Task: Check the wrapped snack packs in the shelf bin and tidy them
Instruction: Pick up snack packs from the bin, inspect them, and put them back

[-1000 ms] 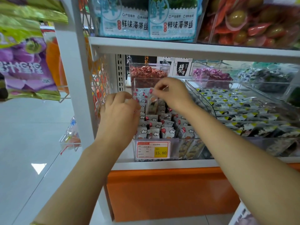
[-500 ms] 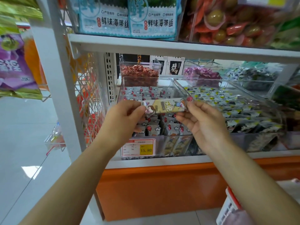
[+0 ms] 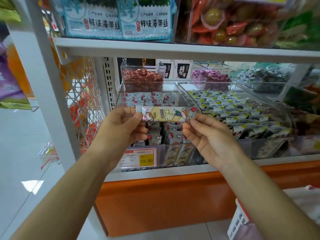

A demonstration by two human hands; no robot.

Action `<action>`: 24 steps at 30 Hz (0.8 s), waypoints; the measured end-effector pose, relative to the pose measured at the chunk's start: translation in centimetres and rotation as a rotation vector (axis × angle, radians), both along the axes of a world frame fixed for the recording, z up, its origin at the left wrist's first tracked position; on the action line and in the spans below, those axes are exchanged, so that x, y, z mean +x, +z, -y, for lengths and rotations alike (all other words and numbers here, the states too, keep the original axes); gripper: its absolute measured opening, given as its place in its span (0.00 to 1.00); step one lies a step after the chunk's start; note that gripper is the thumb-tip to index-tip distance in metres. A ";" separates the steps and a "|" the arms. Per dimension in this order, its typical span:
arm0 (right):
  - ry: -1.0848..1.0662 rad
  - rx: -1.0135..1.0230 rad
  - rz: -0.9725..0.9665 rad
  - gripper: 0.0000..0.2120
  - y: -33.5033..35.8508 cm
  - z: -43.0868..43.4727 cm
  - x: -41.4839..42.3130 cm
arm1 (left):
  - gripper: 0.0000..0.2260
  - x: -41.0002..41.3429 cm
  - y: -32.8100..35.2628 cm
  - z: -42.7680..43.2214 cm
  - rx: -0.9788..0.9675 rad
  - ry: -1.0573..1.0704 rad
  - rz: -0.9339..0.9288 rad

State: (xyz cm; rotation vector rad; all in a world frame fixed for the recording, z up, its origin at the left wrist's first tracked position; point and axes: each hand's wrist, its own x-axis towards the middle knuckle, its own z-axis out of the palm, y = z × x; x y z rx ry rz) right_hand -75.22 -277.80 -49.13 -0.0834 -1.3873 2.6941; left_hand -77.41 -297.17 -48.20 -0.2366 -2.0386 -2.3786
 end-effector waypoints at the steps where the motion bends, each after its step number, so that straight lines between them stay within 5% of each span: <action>1: 0.004 -0.022 0.006 0.09 0.1 -0.1 0.0 | 0.02 0.0 0.0 0.0 0.017 -0.019 0.001; 8: -0.051 -0.071 -0.021 0.07 0.2 -0.6 -0.2 | 0.09 0.3 0.1 -0.2 -0.049 -0.068 -0.102; 10: -0.069 0.056 -0.073 0.02 0.1 -0.7 -0.3 | 0.11 0.4 0.0 -0.3 -0.157 -0.038 -0.168; 13: -0.130 0.417 -0.156 0.15 -0.3 -0.8 -0.2 | 0.11 0.6 -0.1 -0.6 -0.283 -0.016 -0.238; 15: -0.192 0.563 -0.192 0.12 -0.6 -0.7 -0.2 | 0.13 0.5 -0.1 -0.6 -0.295 -0.041 -0.219; 17: -0.212 0.609 -0.224 0.04 -0.8 -0.7 -0.3 | 0.14 0.4 -0.1 -0.6 -0.259 -0.077 -0.145; 24: -0.129 0.663 -0.261 0.06 -1.0 -0.1 -0.2 | 0.11 0.6 0.0 -0.6 -0.248 -0.018 -0.137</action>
